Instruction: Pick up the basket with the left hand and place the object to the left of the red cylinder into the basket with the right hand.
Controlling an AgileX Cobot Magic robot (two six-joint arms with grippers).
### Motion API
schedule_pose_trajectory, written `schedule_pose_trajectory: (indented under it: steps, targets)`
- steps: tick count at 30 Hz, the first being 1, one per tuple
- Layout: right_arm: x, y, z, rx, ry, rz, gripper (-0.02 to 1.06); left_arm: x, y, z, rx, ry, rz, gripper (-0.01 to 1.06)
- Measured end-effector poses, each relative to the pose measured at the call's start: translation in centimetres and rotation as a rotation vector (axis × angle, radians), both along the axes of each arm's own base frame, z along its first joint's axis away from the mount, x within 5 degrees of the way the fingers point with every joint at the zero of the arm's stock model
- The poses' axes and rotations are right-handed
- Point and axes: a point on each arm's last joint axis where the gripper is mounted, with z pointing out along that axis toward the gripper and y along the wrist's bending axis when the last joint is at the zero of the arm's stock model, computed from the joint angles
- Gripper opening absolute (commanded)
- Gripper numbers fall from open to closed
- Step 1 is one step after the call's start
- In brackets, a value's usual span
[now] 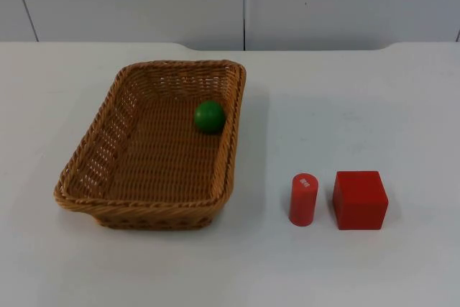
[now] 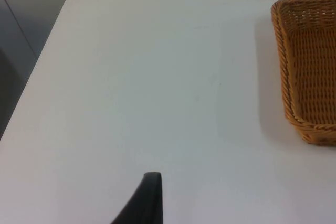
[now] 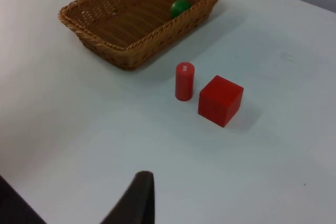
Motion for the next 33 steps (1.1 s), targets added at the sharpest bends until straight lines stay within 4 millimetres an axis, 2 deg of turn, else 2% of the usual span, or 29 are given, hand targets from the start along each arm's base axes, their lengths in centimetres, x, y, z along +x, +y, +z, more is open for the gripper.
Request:
schedule_pose_trajectory:
  steps: [17,22,27,33]
  targets:
    - [-0.11,0.1,-0.01,0.012,0.009,-0.043,1.05,0.0,0.0,0.0,0.0,0.0,0.0,1.05]
    - [-0.24,0.15,-0.01,0.013,0.008,-0.187,1.05,0.0,0.0,0.0,0.0,0.0,0.0,1.05]
    - [-0.42,0.26,-0.01,0.014,0.007,-0.416,1.05,0.0,0.0,0.0,0.0,0.0,0.0,1.05]
    - [-0.51,0.33,-0.01,0.014,0.006,-0.534,1.05,0.0,0.0,0.0,0.0,0.0,0.0,1.05]
